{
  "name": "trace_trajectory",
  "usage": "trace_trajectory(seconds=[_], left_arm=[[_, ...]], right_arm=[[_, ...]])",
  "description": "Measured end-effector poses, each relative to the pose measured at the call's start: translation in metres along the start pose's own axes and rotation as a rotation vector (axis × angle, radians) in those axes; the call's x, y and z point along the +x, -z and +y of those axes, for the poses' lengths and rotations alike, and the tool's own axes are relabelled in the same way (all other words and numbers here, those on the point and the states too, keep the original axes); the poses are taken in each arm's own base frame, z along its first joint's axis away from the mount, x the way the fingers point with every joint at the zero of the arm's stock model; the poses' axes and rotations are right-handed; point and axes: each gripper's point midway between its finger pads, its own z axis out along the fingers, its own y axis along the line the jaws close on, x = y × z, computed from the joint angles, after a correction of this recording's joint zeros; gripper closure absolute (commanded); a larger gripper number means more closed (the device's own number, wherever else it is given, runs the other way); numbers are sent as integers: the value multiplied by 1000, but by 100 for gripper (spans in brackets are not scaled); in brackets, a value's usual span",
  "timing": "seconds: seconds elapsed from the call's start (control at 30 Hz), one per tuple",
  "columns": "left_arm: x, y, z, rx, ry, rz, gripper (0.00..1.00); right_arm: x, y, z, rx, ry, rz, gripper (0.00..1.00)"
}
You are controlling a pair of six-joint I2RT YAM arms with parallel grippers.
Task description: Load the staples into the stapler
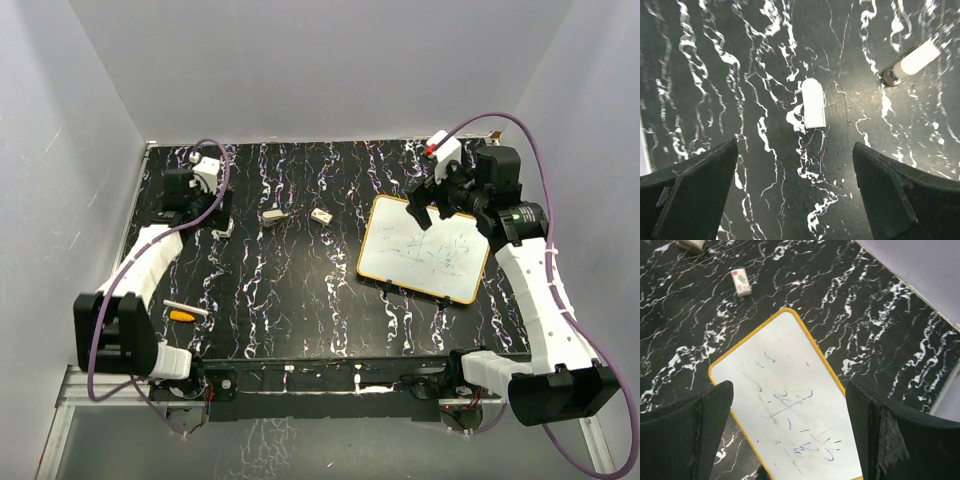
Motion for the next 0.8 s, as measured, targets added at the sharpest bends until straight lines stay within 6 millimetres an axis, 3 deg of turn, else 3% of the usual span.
trace_trajectory(seconds=[0.13, 0.3, 0.53, 0.8], left_arm=[[35, -43, -11, 50, -8, 126, 9], [60, -79, -20, 99, 1, 224, 19], [53, -109, -24, 129, 27, 238, 36], [51, -120, -25, 135, 37, 248, 62]], right_arm=[[5, -7, 17, -70, 12, 26, 2], [4, -11, 29, -108, 22, 27, 2], [4, -12, 31, -116, 18, 26, 2], [16, -17, 38, -145, 1, 51, 1]])
